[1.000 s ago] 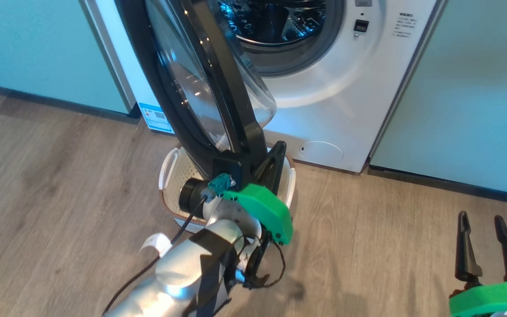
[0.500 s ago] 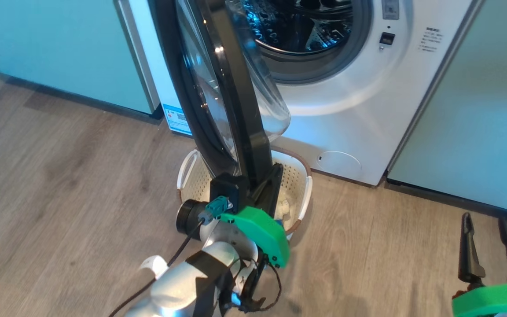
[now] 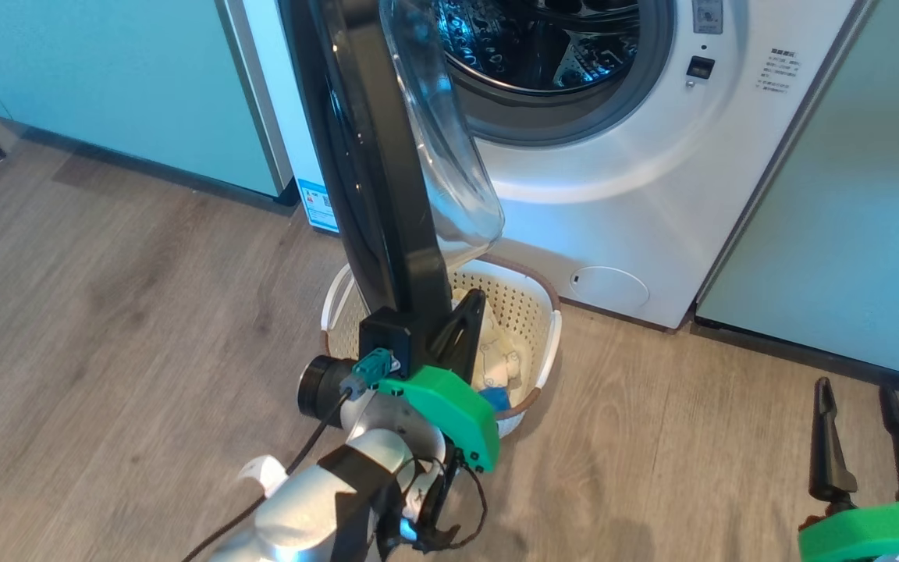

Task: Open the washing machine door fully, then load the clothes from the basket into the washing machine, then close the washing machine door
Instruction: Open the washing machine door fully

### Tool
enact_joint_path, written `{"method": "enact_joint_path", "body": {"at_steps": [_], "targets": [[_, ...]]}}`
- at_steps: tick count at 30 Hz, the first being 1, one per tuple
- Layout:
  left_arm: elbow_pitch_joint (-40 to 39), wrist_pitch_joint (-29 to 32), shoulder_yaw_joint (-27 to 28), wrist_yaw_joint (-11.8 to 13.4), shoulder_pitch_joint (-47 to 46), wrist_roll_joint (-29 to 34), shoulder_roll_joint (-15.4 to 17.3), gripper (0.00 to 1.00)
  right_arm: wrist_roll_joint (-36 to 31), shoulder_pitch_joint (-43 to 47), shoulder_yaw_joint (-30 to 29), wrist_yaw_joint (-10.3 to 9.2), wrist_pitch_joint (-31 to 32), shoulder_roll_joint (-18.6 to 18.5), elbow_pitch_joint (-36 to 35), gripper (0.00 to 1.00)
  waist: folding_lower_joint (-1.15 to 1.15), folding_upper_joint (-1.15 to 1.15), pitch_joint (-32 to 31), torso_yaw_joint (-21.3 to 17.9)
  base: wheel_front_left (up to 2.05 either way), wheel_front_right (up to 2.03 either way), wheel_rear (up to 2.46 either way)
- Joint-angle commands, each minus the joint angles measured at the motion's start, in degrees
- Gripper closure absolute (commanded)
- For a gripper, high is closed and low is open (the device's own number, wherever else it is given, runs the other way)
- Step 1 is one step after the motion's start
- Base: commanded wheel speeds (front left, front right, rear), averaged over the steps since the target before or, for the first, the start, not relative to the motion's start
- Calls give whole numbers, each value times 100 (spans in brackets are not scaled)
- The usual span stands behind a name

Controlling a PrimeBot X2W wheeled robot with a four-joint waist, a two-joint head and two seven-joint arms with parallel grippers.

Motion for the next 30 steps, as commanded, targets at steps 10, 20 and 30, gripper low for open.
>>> {"method": "enact_joint_path", "body": {"at_steps": [10,20,30], "targets": [[-310,-72,280,272,-150,121,306,100,14,-193,65,-16,5,-51,-193,0,0,0,55,258,0,0,0],[-708,-174,484,647,181,121,594,100,-22,-226,78,-16,27,-51,-205,0,0,0,70,558,0,0,0],[-1081,-264,890,1043,566,56,1080,100,-39,-260,75,-16,36,-51,-264,0,0,0,105,631,0,0,0]]}}
